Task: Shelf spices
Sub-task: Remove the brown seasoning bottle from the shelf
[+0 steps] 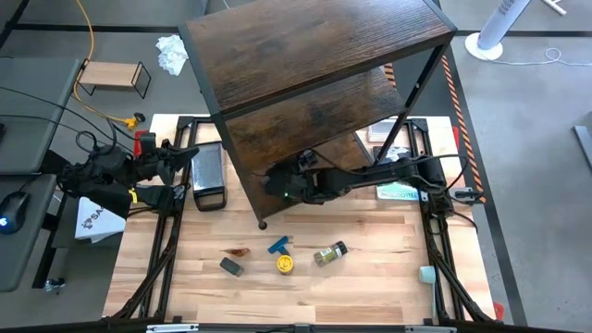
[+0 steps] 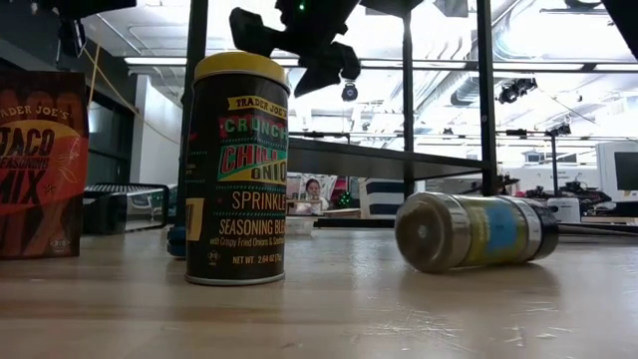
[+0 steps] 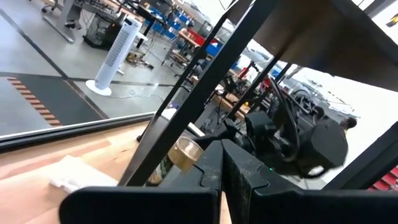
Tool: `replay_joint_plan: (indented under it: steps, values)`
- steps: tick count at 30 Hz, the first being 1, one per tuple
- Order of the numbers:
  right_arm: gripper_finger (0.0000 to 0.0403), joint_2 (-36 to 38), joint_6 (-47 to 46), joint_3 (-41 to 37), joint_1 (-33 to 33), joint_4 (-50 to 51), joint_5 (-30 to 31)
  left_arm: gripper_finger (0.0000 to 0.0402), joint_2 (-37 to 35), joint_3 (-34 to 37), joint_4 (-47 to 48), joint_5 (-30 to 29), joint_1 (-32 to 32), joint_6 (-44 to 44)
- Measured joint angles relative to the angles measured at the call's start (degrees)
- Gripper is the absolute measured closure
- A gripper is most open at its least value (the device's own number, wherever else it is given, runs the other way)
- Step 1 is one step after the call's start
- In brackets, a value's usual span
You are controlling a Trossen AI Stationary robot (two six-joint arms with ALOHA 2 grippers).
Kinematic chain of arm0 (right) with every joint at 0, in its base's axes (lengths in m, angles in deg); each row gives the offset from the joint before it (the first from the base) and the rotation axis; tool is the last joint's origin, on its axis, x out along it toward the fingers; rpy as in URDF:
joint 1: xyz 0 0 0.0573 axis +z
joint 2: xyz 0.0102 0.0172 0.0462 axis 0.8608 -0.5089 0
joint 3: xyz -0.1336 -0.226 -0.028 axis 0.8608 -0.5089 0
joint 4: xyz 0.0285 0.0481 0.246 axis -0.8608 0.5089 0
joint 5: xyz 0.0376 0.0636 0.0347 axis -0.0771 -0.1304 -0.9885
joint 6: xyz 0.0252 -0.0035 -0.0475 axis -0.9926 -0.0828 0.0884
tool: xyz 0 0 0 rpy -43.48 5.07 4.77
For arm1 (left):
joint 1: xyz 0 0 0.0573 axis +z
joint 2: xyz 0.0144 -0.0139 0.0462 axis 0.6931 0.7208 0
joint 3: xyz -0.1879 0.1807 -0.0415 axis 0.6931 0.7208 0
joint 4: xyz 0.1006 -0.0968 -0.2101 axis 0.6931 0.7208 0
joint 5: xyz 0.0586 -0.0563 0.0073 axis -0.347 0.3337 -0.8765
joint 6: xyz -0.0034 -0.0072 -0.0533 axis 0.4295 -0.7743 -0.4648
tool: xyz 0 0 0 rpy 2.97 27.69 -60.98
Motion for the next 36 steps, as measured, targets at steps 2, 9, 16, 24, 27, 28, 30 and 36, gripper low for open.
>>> replay_joint_plan:
  steps: [2, 9, 16, 24, 27, 28, 30, 36]
  values:
    - [0.0068, 0.0, 0.6, 0.0, -1.1, -0.6, -0.8, 0.0401, 0.0, 0.0, 0.4, 0.0, 0.0, -0.2]
    - [0.0068, 0.0, 4.8, 0.0, -4.2, -2.3, -9.3, 0.0401, 0.0, 0.0, 0.9, 0.0, 0.0, -1.2]
    - [0.0068, 0.0, 10.9, 0.0, -5.8, -4.5, -12.9, 0.0401, 0.0, 0.0, 0.9, -0.1, 0.0, -1.4]
    - [0.0146, 1.0, 10.6, 0.0, -6.1, -2.9, -18.4, 0.0401, 0.0, 0.0, 0.9, -0.4, 0.0, -1.1]
    - [0.0145, 4.0, 10.8, -0.1, -4.6, 3.6, -20.2, 0.0401, 0.0, 0.0, 0.9, 3.7, 0.0, -2.1]
    - [0.0145, 5.5, 11.2, -0.1, -3.8, 6.7, -20.3, 0.0401, 0.0, 0.0, 1.0, 5.7, 0.0, -2.7]
    - [0.0145, 9.2, 12.0, -0.1, -1.8, 13.8, -20.7, 0.0401, 0.0, 0.0, 1.0, 10.2, 0.0, -4.6]
    - [0.0145, 20.1, 1.7, 0.0, 10.1, 38.2, -19.0, 0.0401, 1.6, 0.0, 1.9, 15.8, 0.0, -12.3]
